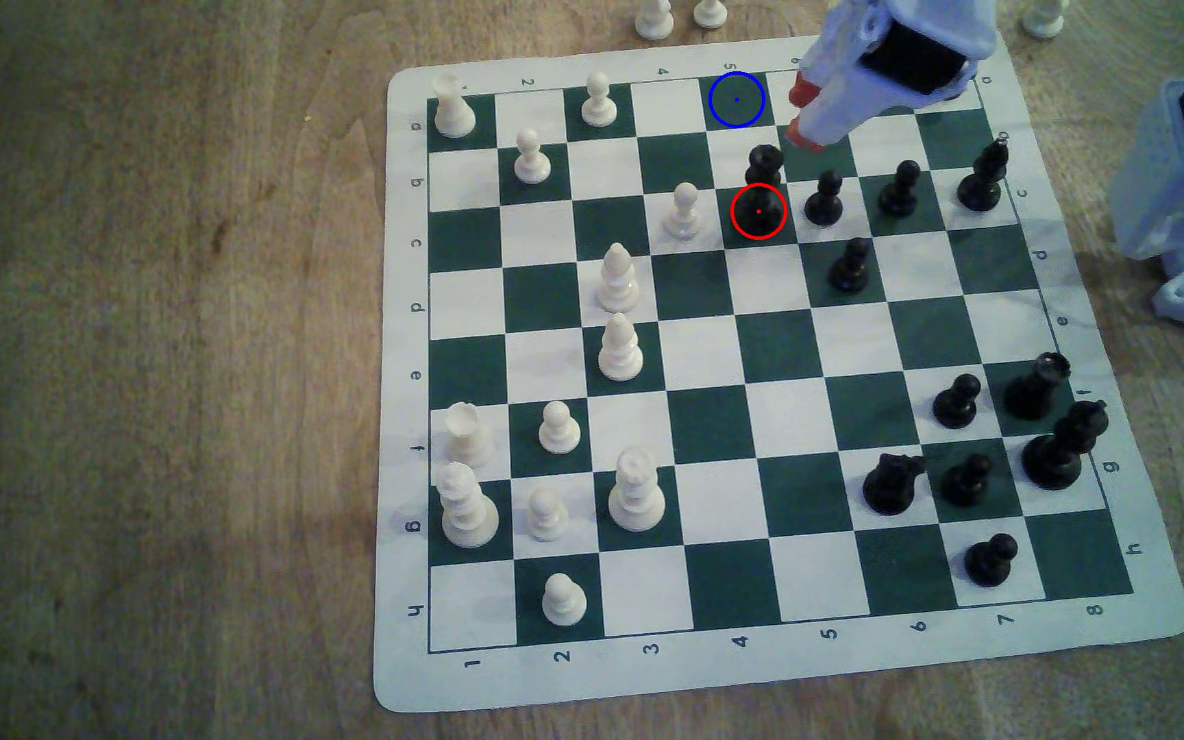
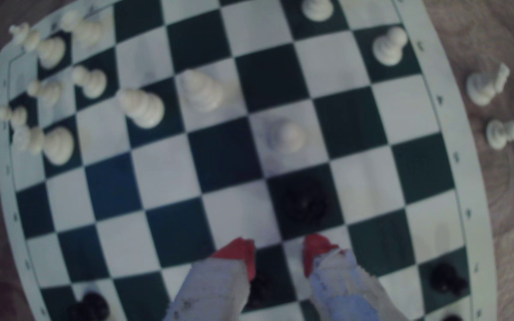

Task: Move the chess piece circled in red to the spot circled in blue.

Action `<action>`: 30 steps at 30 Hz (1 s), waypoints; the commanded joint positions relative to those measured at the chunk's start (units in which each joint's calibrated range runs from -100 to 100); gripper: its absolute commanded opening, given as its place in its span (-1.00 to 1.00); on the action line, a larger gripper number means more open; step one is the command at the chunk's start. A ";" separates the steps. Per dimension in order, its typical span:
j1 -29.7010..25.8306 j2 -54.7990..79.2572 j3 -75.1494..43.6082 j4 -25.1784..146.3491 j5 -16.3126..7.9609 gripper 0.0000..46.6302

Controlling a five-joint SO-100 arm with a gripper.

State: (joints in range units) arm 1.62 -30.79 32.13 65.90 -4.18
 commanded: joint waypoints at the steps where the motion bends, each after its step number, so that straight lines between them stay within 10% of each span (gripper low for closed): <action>1: -1.51 0.40 0.42 0.61 -0.29 -0.61; 16: 1.70 3.03 10.39 -10.12 1.12 -0.02; 30: 6.00 11.44 9.49 -16.92 1.95 -0.13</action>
State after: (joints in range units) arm 7.30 -19.06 43.24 50.68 -2.08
